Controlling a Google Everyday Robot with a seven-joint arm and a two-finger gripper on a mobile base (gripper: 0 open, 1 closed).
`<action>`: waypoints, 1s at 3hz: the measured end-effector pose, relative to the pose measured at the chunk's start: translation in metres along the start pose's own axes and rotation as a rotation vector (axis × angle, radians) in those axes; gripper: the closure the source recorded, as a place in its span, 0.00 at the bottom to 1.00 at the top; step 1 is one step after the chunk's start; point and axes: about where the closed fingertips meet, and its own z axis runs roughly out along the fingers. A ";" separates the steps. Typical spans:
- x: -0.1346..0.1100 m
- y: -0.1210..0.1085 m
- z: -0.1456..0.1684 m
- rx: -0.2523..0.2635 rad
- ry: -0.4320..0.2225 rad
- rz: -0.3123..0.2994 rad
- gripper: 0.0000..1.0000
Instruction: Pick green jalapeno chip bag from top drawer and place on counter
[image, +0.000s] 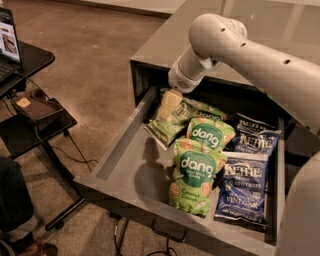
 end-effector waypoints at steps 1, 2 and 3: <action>0.025 -0.017 0.016 0.019 0.050 0.096 0.00; 0.066 -0.045 0.027 0.125 0.142 0.237 0.00; 0.100 -0.064 0.028 0.255 0.225 0.336 0.00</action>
Offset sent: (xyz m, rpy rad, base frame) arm 0.0708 -0.1106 -0.0721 -0.1354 0.0135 -0.6358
